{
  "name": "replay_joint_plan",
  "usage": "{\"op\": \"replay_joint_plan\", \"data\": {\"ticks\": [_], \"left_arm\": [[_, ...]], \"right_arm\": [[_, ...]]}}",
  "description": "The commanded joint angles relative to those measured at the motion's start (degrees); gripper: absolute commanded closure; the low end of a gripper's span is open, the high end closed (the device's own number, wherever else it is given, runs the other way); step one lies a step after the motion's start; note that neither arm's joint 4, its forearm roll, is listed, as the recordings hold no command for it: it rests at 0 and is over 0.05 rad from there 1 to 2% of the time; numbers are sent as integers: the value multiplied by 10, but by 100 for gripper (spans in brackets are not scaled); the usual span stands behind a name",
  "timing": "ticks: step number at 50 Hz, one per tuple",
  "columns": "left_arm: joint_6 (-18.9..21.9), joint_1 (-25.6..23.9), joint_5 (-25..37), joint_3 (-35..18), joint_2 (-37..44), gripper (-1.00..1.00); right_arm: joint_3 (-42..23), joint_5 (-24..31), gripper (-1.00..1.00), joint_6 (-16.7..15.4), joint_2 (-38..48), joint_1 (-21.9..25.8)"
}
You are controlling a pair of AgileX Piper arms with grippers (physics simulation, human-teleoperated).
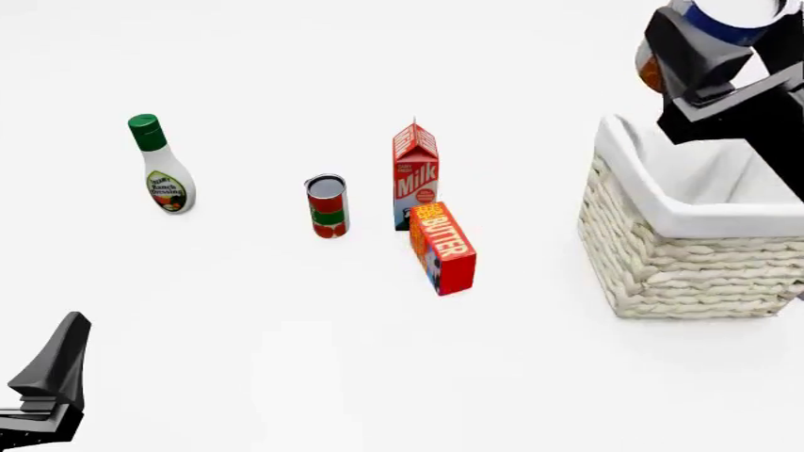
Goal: Pick the alphabet soup and place it in the basket.
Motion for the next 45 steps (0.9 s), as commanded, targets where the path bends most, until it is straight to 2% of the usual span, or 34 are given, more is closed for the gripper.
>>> {"op": "replay_joint_plan", "data": {"ticks": [1, 12, 26, 34, 38, 45], "left_arm": [[0, 0, 0, 0, 0, -100], [0, 0, 0, 0, 0, -100], [0, 0, 0, 0, 0, -100], [0, 0, 0, 0, 0, -100], [0, 0, 0, 0, 0, -100], [0, 0, 0, 0, 0, -100]], "right_arm": [[-51, 40, 100, -5, -12, -75], [-72, 52, 100, -22, 13, -133], [-97, 98, 100, -66, 37, -218], [-96, 118, 100, -72, 41, -242], [-94, 131, 100, -87, 41, -248], [-109, 179, 100, -98, 65, -270]]}}
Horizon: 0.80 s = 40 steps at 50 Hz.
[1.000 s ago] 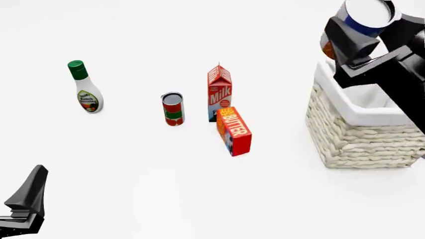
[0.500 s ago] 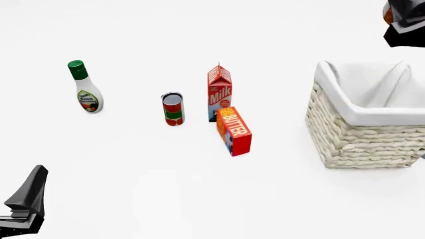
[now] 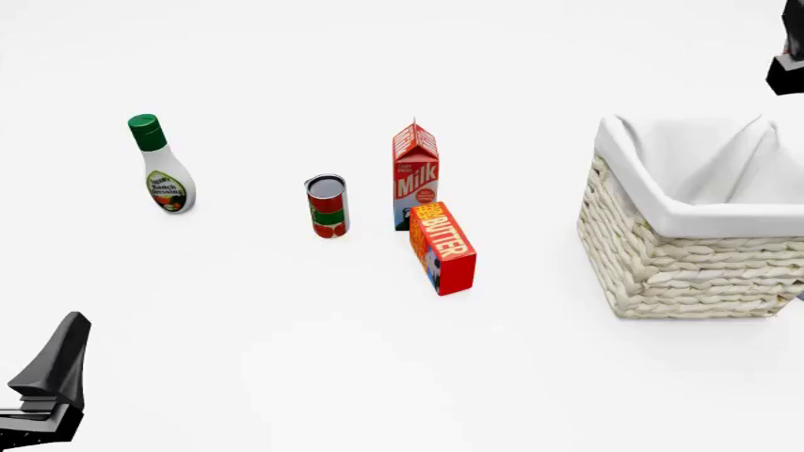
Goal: Pick the alphabet soup and place it in the basket.
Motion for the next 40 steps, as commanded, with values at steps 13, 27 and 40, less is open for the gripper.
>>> {"op": "replay_joint_plan", "data": {"ticks": [13, 27, 40], "left_arm": [[0, 0, 0, 0, 0, -100], [0, 0, 0, 0, 0, -100], [0, 0, 0, 0, 0, -100]], "right_arm": [[-36, 92, 100, -27, 70, -33], [-75, 145, 100, -29, 119, -28], [-81, 170, 100, -54, 146, -25]]}}
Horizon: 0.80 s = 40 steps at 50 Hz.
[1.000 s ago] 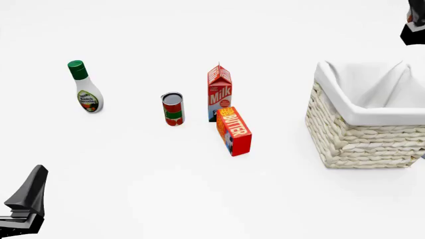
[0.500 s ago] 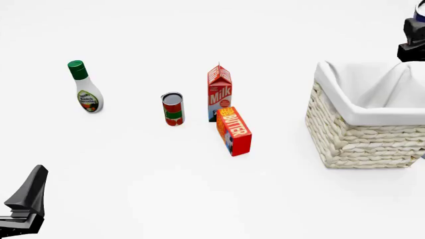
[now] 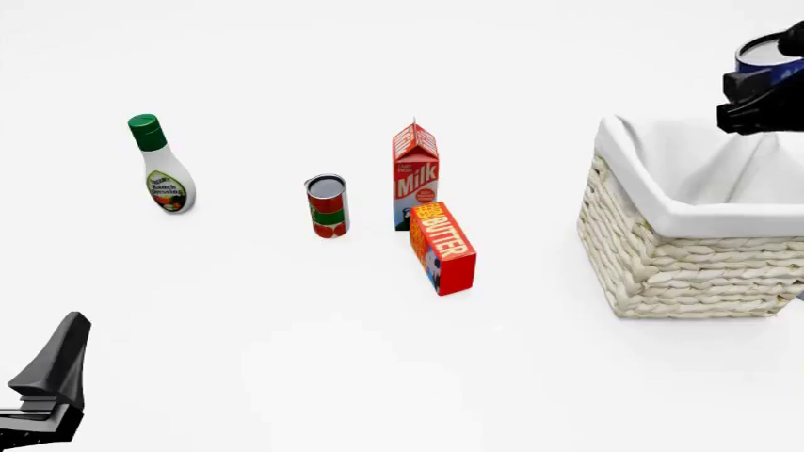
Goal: Pick the alphabet soup and place it in the basket.
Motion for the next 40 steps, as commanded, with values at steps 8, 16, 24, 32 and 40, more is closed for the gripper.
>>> {"op": "replay_joint_plan", "data": {"ticks": [8, 16, 24, 32, 40], "left_arm": [[0, 0, 0, 0, 0, -100], [0, 0, 0, 0, 0, -100], [0, 0, 0, 0, 0, -100], [0, 0, 0, 0, 0, -100], [0, 0, 0, 0, 0, -100]], "right_arm": [[-8, 27, 100, -21, 43, -7], [-12, 51, 100, -35, 44, -16], [-24, 63, 100, -44, 52, -19], [-27, 70, 100, -53, 60, -19], [-26, 78, 100, -56, 59, -15]]}}
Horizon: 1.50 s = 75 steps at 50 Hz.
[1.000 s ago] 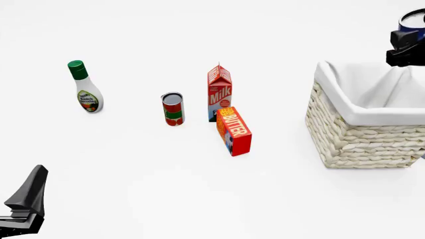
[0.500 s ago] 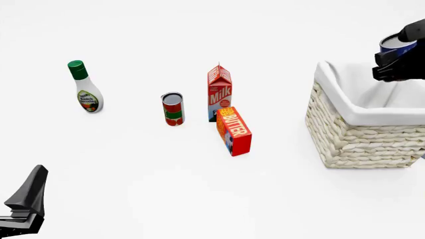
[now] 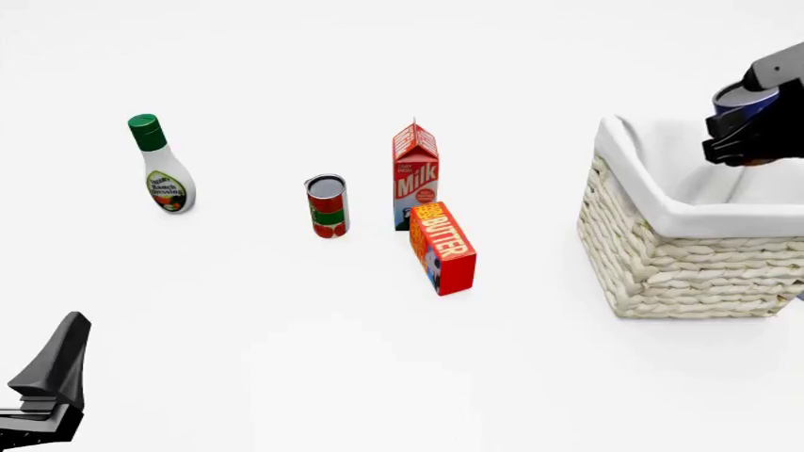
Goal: Pick the alphabet soup and place it in the basket.
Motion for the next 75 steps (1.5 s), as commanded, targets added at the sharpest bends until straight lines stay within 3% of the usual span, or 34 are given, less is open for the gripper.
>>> {"op": "replay_joint_plan", "data": {"ticks": [1, 16, 75], "left_arm": [[0, 0, 0, 0, 0, -100], [0, 0, 0, 0, 0, -100], [0, 0, 0, 0, 0, -100]], "right_arm": [[-6, 11, 100, 5, 0, 2], [10, 28, 100, -1, -15, 1], [24, 0, 100, -3, 24, -7]]}}
